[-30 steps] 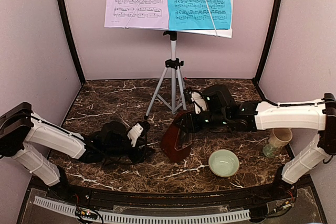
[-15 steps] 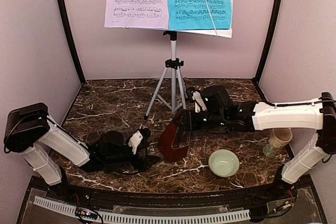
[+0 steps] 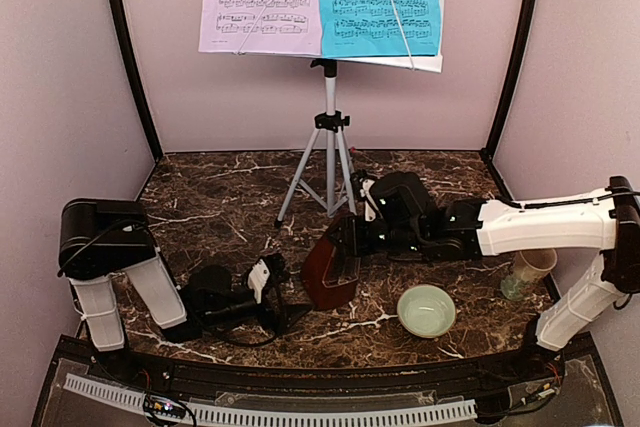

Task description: Set up the instrument practice props

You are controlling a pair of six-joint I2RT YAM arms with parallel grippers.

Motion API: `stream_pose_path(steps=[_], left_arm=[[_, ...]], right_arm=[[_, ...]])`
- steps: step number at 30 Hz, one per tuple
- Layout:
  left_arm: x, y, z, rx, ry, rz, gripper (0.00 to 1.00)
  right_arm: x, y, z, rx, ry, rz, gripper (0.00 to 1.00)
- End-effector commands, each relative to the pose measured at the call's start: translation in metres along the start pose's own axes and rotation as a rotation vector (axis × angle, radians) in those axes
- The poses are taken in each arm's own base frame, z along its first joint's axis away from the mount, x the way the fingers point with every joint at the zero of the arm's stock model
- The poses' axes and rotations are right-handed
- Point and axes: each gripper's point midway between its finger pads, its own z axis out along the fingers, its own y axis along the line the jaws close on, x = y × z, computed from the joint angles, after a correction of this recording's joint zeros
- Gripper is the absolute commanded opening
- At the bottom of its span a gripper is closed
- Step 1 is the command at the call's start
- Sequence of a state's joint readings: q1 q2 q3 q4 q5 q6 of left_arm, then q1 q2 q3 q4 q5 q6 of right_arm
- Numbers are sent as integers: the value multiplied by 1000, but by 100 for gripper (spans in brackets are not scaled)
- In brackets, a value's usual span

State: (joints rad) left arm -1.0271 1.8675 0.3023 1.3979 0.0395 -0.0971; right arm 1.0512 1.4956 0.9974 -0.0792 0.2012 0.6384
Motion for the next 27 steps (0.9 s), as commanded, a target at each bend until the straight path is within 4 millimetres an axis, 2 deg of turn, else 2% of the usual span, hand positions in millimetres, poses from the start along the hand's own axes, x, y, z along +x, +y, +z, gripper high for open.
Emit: stream_pose_path(steps=[1, 6, 14, 27], left_arm=[[-22, 1, -1, -22, -119, 38, 99], [-14, -3, 9, -23, -92, 81, 99], [-8, -2, 16, -34, -82, 79, 88], [-1, -5, 23, -17, -76, 76, 82]], right_arm=[[-41, 26, -10, -49, -146, 49, 2], [-37, 26, -7, -32, -148, 56, 1], [-31, 31, -5, -30, -160, 81, 0], [-26, 36, -7, 0, -192, 114, 0]])
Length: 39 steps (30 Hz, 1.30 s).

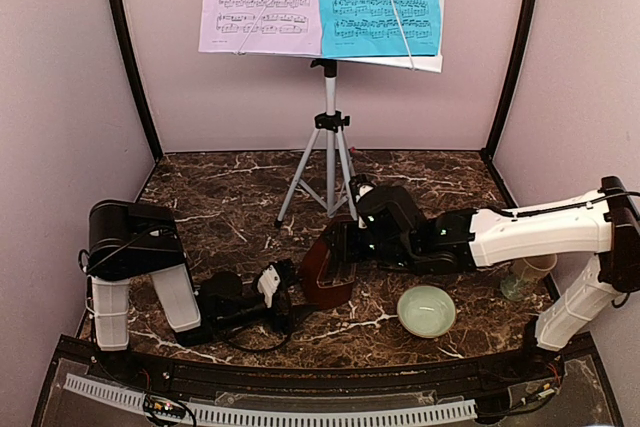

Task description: Set up the instrument practice props

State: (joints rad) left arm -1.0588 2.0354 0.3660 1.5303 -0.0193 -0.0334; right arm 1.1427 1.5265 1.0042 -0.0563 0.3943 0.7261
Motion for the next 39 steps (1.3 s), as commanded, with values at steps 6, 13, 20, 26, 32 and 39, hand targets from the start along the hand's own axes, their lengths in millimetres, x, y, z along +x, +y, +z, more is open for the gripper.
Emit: stream_pose_path(steps=[6, 13, 20, 26, 32, 39], left_arm=[[-10, 2, 1, -19, -44, -2, 82], [-11, 7, -7, -45, -62, -23, 91], [-11, -2, 1, 2, -52, -5, 86], [-9, -3, 3, 11, -42, -3, 81], [-8, -2, 2, 4, -40, -7, 79], [-8, -1, 0, -3, -43, -9, 75]], right_arm=[[-26, 32, -7, -83, -101, 76, 0], [-27, 31, -9, -77, -105, 59, 0], [-26, 34, -9, -73, -106, 57, 0], [-25, 34, -9, -66, -108, 57, 0], [-24, 35, -8, -65, -107, 56, 0], [-24, 37, -8, -67, -109, 54, 0]])
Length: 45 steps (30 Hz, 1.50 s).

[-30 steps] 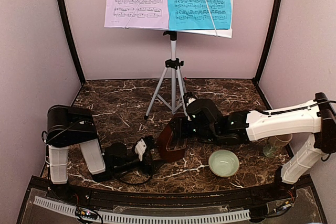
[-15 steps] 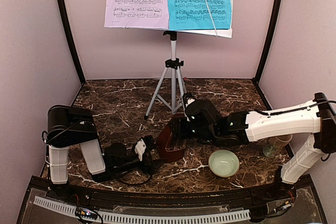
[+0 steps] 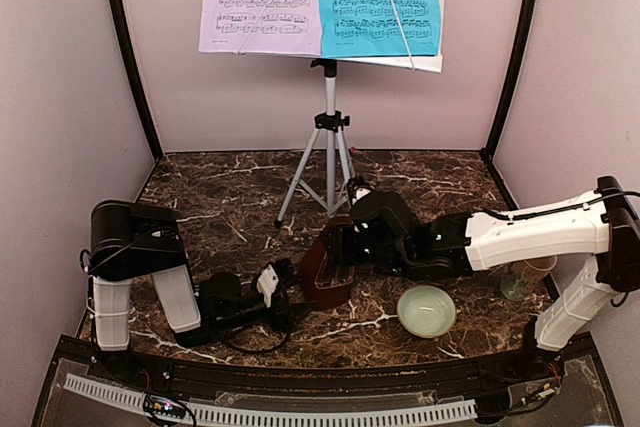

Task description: Set up the instrument practice props

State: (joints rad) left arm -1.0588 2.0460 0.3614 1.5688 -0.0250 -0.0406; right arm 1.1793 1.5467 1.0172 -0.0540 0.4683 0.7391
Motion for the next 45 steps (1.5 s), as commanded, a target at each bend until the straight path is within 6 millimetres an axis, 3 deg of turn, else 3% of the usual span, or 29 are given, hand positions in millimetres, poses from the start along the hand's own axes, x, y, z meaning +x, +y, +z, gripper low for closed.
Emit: stream_pose_path(steps=[1, 9, 13, 17, 21, 25, 37, 41, 45], left_arm=[[-5, -1, 1, 1, -21, -3, 75], [-5, 1, -2, -16, -25, -8, 72], [-7, 5, -6, -33, -36, -19, 79], [-10, 7, -10, -47, -40, -35, 86], [-12, 10, -14, -66, -38, -50, 92], [-11, 17, -20, -101, -33, -63, 96], [-12, 27, -33, -153, -20, -79, 99], [-13, 38, -37, -183, -9, -108, 99], [-14, 54, -46, -223, -7, -159, 99]], right_arm=[[-26, 32, -8, -94, -77, 65, 0], [-26, 34, -9, -98, -82, 69, 0], [-28, 40, -9, -112, -86, 64, 0], [-29, 45, -11, -124, -87, 54, 14], [-30, 50, -12, -137, -86, 50, 43], [-32, 53, -17, -153, -93, 49, 62], [-37, 60, -35, -248, -124, 50, 90], [-40, 51, -50, -298, -157, 56, 100], [-38, 34, -59, -321, -163, 64, 100]])
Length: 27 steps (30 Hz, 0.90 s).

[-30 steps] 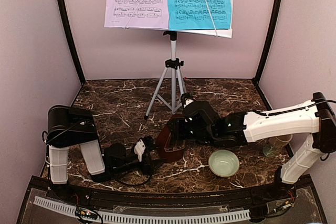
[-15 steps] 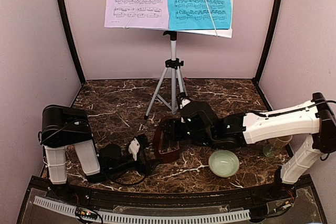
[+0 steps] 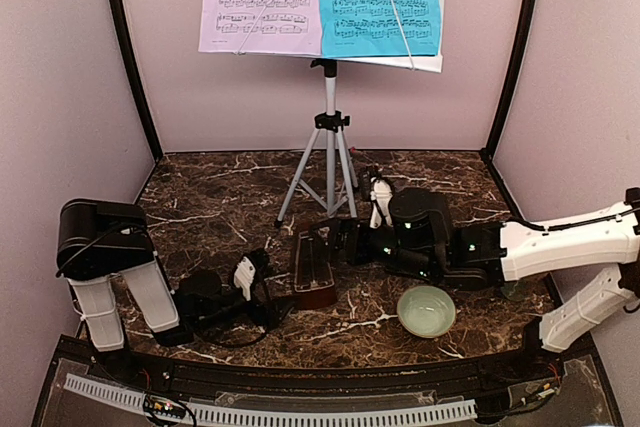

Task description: Set up the instrument practice props

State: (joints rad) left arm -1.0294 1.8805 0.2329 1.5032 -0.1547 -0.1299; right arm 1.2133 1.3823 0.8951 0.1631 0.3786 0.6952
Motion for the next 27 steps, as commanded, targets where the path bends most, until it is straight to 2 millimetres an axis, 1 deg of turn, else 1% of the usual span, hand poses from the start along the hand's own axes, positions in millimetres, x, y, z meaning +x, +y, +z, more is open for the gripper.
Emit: stream_pose_path(steps=[1, 3, 5, 7, 8, 10, 12, 15, 18, 21, 24, 27], left_arm=[[-11, 25, -8, -70, -20, -83, 99], [-12, 37, -9, -92, -13, -121, 99], [-11, 54, -10, -141, 6, -165, 99], [-16, 67, -12, -176, 11, -177, 99], [-20, 69, -13, -180, 9, -165, 99], [-31, 67, -15, -165, -7, -137, 99], [-44, 65, -25, -159, -56, -142, 99], [-60, 54, -37, -97, -105, -153, 99], [-73, 31, -37, -33, -102, -129, 99], [-89, 11, -31, -8, -104, -104, 99], [-100, -2, -23, -9, -113, -113, 99], [-108, -8, -12, -21, -115, -155, 99]], right_arm=[[-12, -2, -14, -75, -46, 20, 100], [-8, -10, -17, -77, -37, 28, 100], [-2, -21, -20, -81, -26, 42, 99], [-1, -30, -23, -89, -27, 69, 99], [1, -35, -25, -96, -27, 76, 99], [4, -43, -27, -99, -26, 83, 99], [7, -51, -27, -98, -19, 84, 99], [12, -62, -26, -102, -3, 82, 98], [15, -70, -25, -108, -1, 85, 98], [17, -78, -24, -107, 1, 93, 98], [18, -82, -25, -104, -1, 96, 98], [18, -87, -26, -96, -8, 99, 97]])
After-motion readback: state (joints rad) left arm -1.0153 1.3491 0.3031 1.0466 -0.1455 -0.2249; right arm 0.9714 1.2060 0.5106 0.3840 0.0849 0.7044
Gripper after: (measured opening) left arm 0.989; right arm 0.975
